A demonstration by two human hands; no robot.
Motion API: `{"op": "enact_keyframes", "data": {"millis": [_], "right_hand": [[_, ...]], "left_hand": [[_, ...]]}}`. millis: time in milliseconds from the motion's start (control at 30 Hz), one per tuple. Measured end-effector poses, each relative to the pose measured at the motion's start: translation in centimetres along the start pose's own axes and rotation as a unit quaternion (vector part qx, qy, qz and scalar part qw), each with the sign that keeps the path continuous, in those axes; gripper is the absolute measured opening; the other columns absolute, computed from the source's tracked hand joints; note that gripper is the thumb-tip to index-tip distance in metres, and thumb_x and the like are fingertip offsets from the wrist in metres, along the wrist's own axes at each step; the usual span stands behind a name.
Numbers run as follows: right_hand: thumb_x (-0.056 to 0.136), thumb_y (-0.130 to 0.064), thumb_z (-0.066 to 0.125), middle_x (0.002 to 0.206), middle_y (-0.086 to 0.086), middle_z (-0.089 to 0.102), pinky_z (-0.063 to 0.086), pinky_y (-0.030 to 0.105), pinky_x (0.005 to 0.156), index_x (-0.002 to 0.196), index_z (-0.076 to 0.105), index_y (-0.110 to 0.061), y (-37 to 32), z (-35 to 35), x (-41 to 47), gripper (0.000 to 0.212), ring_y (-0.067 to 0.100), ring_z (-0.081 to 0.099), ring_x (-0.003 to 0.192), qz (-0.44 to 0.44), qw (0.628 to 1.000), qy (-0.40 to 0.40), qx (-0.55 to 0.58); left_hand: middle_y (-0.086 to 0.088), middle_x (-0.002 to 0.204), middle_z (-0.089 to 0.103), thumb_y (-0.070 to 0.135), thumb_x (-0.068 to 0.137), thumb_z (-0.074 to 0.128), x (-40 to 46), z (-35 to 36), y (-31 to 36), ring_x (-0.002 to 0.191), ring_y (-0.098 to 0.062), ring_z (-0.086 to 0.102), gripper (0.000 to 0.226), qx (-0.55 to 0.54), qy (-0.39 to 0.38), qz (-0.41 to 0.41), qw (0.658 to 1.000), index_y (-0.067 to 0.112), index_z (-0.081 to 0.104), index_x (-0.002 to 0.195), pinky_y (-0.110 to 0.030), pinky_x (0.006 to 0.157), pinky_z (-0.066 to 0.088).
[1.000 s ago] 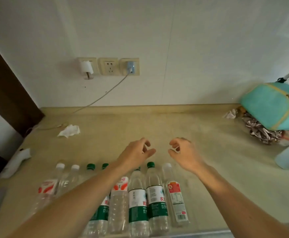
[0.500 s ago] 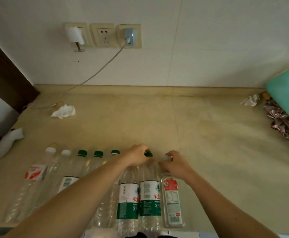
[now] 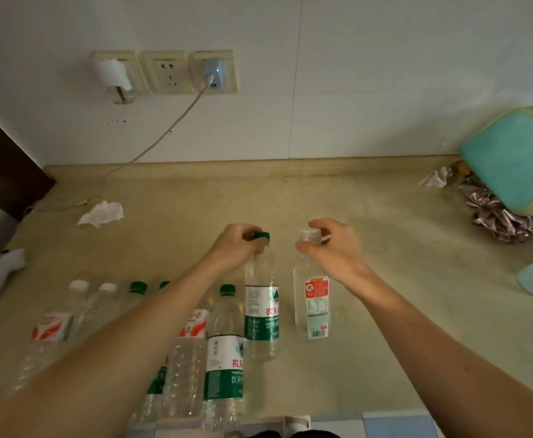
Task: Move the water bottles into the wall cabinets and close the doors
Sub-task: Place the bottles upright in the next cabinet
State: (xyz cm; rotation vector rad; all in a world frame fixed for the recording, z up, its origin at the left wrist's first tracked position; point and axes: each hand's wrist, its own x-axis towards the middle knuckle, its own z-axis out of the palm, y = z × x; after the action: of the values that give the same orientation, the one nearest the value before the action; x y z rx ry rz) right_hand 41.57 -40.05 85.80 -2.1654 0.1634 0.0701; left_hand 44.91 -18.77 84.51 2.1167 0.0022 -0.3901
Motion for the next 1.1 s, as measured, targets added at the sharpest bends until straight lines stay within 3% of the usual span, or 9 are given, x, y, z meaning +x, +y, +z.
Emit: {"op": "enact_keyframes", "data": {"millis": [100, 233, 367, 500, 667, 800, 933, 1033, 1100], "right_hand": [[0.068, -0.031, 0.091, 0.096, -0.015, 0.069, 0.044, 0.007, 0.064, 0.111, 0.07, -0.025, -1.0, -0.9, -0.6, 0.048, -0.005, 0.064, 0.081, -0.041, 0.999, 0.023, 0.004], [0.064, -0.019, 0.095, 0.094, -0.018, 0.066, 0.047, 0.007, 0.068, 0.098, 0.064, -0.03, -0.9, -0.9, -1.8, 0.047, -0.007, 0.062, 0.083, -0.086, 0.994, 0.061, 0.009], [0.065, -0.014, 0.094, 0.098, -0.015, 0.067, 0.049, 0.008, 0.071, 0.098, 0.062, -0.031, -0.2, -0.5, -2.1, 0.049, -0.003, 0.064, 0.087, -0.098, 0.991, 0.087, 0.024], [0.069, -0.02, 0.092, 0.1, -0.017, 0.064, 0.048, 0.006, 0.072, 0.102, 0.06, -0.033, 0.1, -0.8, -2.0, 0.047, -0.005, 0.062, 0.09, -0.102, 0.991, 0.08, 0.017], [0.07, -0.02, 0.092, 0.101, -0.021, 0.065, 0.049, 0.006, 0.074, 0.102, 0.059, -0.037, 0.4, -0.8, -2.2, 0.049, -0.009, 0.062, 0.092, -0.11, 0.991, 0.071, 0.04], [0.072, -0.023, 0.091, 0.112, -0.018, 0.068, 0.054, 0.02, 0.089, 0.12, 0.062, -0.033, 1.4, -0.9, -2.5, 0.057, 0.0, 0.065, 0.106, -0.096, 0.991, 0.038, 0.086], [0.071, -0.033, 0.09, 0.128, -0.019, 0.063, 0.05, 0.023, 0.097, 0.137, 0.054, -0.028, 3.1, -1.0, -2.5, 0.076, 0.001, 0.06, 0.118, -0.06, 0.994, -0.025, 0.087], [0.072, -0.022, 0.091, 0.133, -0.01, 0.062, 0.052, 0.039, 0.102, 0.142, 0.051, -0.019, 4.7, -0.6, -1.9, 0.08, 0.01, 0.059, 0.121, -0.003, 0.993, -0.091, 0.079], [0.073, -0.014, 0.09, 0.128, -0.006, 0.065, 0.054, 0.044, 0.1, 0.138, 0.054, -0.015, 5.5, 0.0, -1.2, 0.074, 0.014, 0.062, 0.119, 0.018, 0.988, -0.125, 0.086]], "left_hand": [[-0.002, 0.108, 0.073, 0.019, 0.093, 0.071, -0.4, -1.5, 2.1, 0.091, -0.019, 0.071, 0.036, -0.032, 0.024, 0.053, 0.998, 0.013, 0.066, 0.127, -0.031, 0.083, 0.058], [0.003, 0.113, 0.071, 0.016, 0.088, 0.077, -1.7, -2.8, 3.9, 0.098, -0.009, 0.067, 0.037, 0.018, 0.039, 0.139, 0.989, 0.015, 0.069, 0.124, -0.023, 0.089, 0.053], [0.003, 0.113, 0.065, 0.008, 0.083, 0.08, -3.0, -2.8, 3.9, 0.098, 0.0, 0.063, 0.038, 0.03, 0.062, 0.185, 0.98, 0.012, 0.068, 0.119, -0.008, 0.086, 0.048], [0.002, 0.113, 0.063, 0.006, 0.084, 0.078, -3.8, -2.9, 3.4, 0.104, -0.002, 0.061, 0.036, 0.02, 0.085, 0.208, 0.974, 0.013, 0.067, 0.117, -0.007, 0.087, 0.048], [0.001, 0.119, 0.064, 0.008, 0.088, 0.076, -3.7, -3.1, 3.1, 0.11, -0.003, 0.061, 0.035, 0.019, 0.06, 0.193, 0.979, 0.017, 0.063, 0.119, -0.005, 0.086, 0.046], [0.007, 0.12, 0.067, 0.015, 0.087, 0.078, -3.4, -3.3, 2.7, 0.111, -0.002, 0.063, 0.04, -0.008, 0.05, 0.164, 0.985, 0.02, 0.064, 0.123, -0.006, 0.087, 0.047], [0.016, 0.127, 0.062, 0.031, 0.077, 0.086, -3.8, -2.0, 0.5, 0.114, 0.002, 0.06, 0.065, -0.024, 0.05, 0.105, 0.993, 0.027, 0.056, 0.134, -0.017, 0.096, 0.048], [0.011, 0.134, 0.058, 0.036, 0.07, 0.091, -3.9, 0.1, -2.0, 0.118, -0.01, 0.06, 0.081, -0.047, 0.042, 0.016, 0.998, 0.027, 0.049, 0.139, -0.034, 0.1, 0.051], [0.009, 0.13, 0.06, 0.033, 0.067, 0.093, -3.7, 1.7, -3.5, 0.119, -0.015, 0.061, 0.08, -0.062, 0.046, -0.016, 0.997, 0.028, 0.049, 0.133, -0.038, 0.098, 0.053]]}}
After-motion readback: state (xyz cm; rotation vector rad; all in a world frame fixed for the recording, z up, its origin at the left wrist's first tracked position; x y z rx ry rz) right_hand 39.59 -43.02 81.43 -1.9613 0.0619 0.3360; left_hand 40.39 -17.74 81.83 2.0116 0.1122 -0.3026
